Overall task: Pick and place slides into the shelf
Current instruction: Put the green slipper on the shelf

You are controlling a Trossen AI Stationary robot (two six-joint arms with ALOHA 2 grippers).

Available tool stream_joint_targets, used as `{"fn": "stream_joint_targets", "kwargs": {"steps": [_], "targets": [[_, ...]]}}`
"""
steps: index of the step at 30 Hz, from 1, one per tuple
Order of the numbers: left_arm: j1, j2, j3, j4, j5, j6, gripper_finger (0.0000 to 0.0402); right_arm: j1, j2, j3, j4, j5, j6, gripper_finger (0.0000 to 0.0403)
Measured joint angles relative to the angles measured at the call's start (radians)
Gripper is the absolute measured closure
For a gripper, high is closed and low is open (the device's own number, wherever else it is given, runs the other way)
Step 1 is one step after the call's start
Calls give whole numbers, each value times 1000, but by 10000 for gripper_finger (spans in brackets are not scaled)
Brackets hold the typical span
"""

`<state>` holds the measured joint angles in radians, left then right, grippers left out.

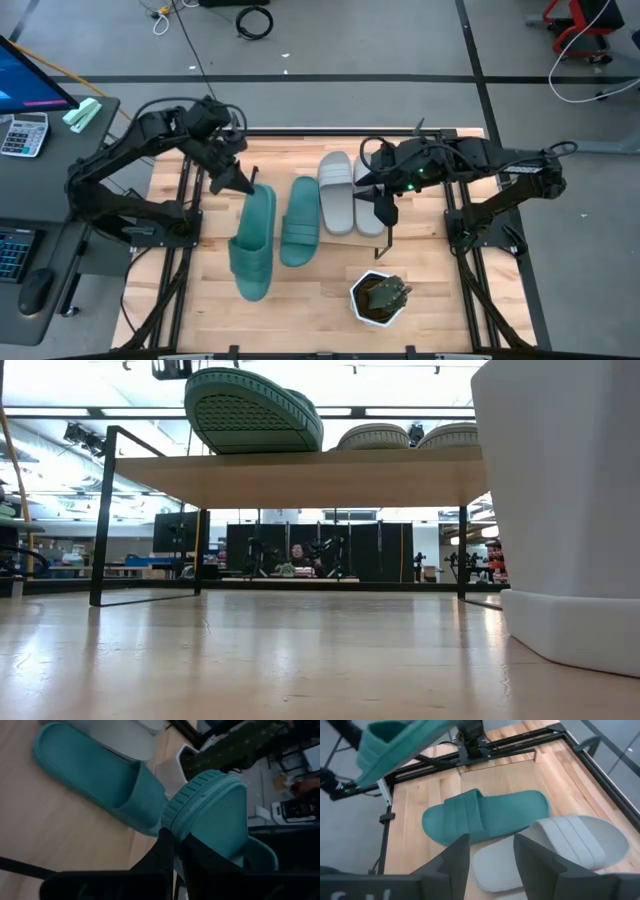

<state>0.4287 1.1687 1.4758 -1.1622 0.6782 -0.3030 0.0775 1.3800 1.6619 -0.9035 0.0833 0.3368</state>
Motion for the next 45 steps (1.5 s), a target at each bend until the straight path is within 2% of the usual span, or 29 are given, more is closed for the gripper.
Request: {"fn": "stream_joint_targets", "kwargs": {"steps": [8, 13, 19, 34, 45], "targets": [[37, 46, -29, 7, -73, -27, 383, 33, 0, 0, 87, -1, -78, 243], [58, 90, -45, -26, -78, 34, 383, 38, 3, 0, 127, -1, -95, 243], [91, 99, -44, -113, -73, 126, 383, 45, 14, 0, 124, 0, -71, 243], [241, 101, -44, -113, -4, 289, 385, 97, 140, 0, 204, -2, 3, 243], [255, 161, -42, -104, -1, 363, 385, 93, 154, -1, 254, 7, 19, 243]]}}
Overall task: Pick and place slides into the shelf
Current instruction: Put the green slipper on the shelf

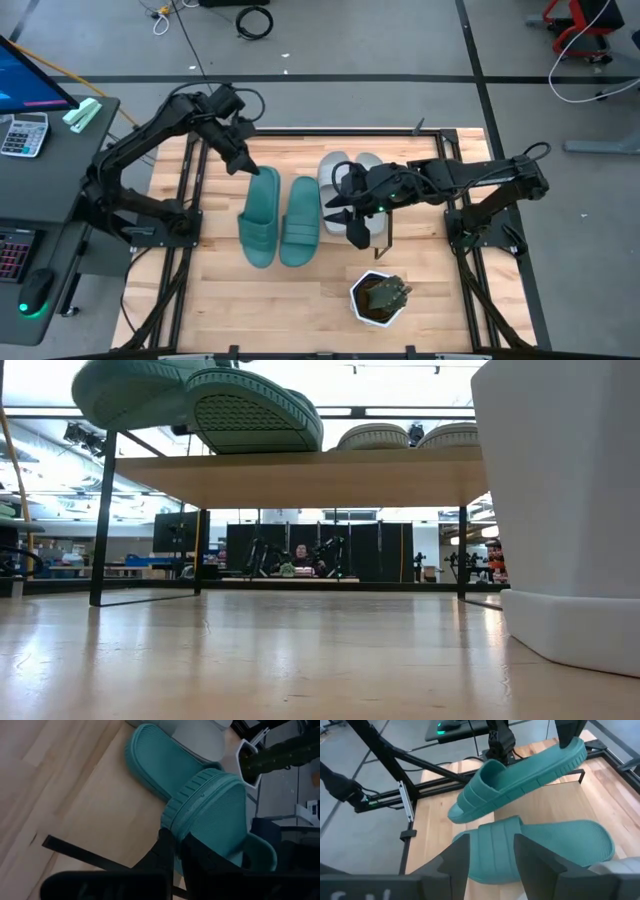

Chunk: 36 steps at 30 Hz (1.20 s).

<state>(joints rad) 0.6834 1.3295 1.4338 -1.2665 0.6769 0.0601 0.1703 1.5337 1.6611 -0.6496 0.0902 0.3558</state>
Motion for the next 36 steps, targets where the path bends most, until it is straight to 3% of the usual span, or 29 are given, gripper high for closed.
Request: {"fn": "stream_joint_targets", "kwargs": {"steps": [15, 36], "targets": [[7, 53, -1, 21, -4, 31, 385, 0, 0, 0, 1, 1, 34, 243], [12, 83, 0, -27, -106, 79, 387, 3, -1, 0, 0, 1, 61, 243]]}}
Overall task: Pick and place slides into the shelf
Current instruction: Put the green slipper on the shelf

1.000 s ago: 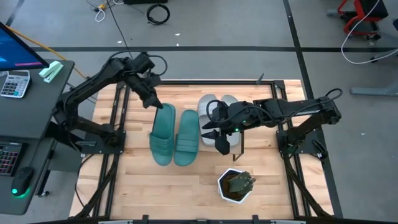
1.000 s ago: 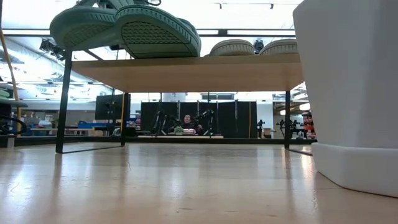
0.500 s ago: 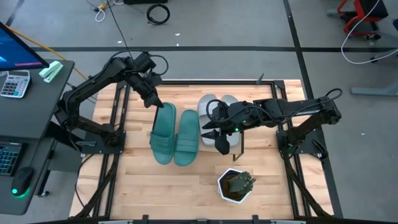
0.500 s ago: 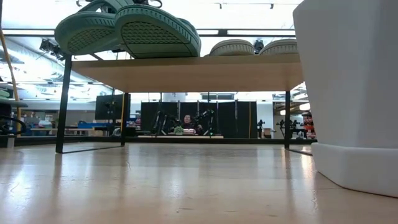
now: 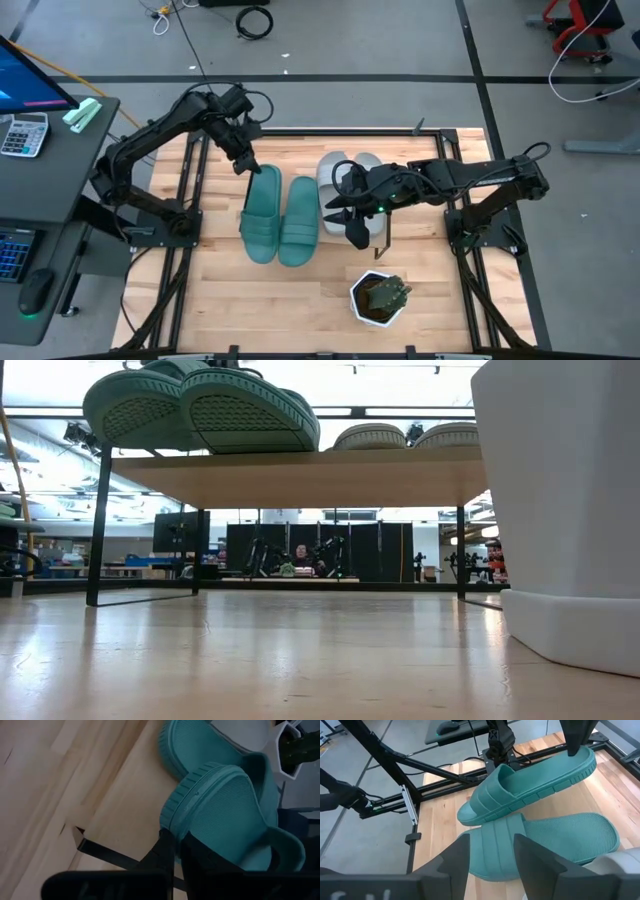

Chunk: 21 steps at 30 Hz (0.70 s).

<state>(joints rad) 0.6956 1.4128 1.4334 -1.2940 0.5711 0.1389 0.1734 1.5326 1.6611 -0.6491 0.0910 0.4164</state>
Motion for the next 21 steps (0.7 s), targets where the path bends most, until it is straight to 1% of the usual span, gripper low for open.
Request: {"fn": "stream_joint_targets", "kwargs": {"steps": [21], "targets": [[-4, 93, 0, -5, 1, 69, 387, 0, 0, 0, 0, 2, 0, 243]]}}
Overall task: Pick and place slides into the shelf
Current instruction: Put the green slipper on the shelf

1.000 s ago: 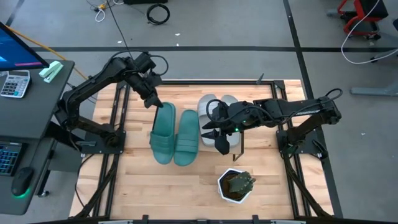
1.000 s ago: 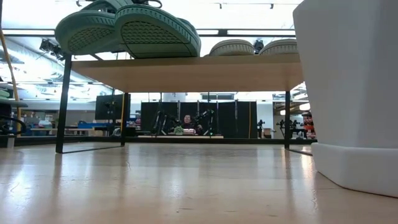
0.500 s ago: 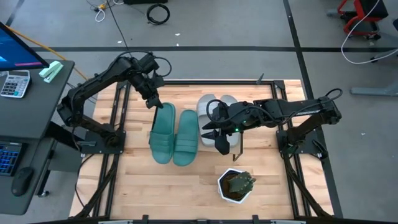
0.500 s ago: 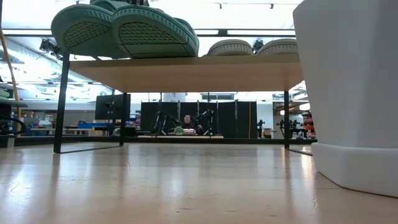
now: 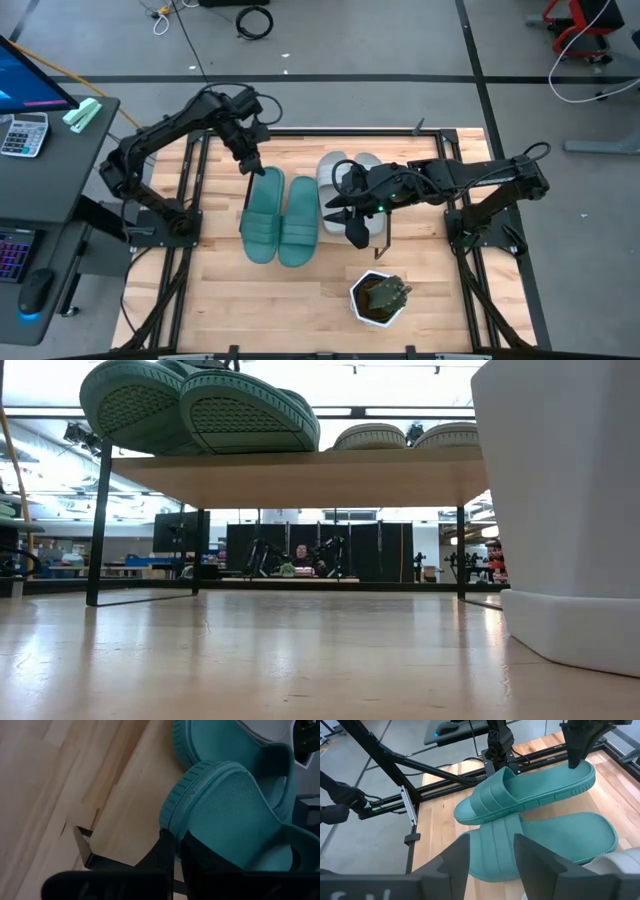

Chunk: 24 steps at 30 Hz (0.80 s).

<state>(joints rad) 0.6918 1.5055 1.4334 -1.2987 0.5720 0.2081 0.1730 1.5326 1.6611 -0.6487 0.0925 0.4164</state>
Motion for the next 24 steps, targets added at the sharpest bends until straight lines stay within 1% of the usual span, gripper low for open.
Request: {"fn": "stream_joint_targets", "kwargs": {"steps": [6, 13, 24], "targets": [[0, 8, 0, 7, 0, 13, 388, 0, 0, 0, 2, 4, 0, 243], [0, 8, 0, 10, -2, 21, 388, -1, 0, 0, 78, 4, -1, 243], [0, 66, 0, 14, -13, 30, 389, -1, 0, 0, 91, 4, 3, 243]]}}
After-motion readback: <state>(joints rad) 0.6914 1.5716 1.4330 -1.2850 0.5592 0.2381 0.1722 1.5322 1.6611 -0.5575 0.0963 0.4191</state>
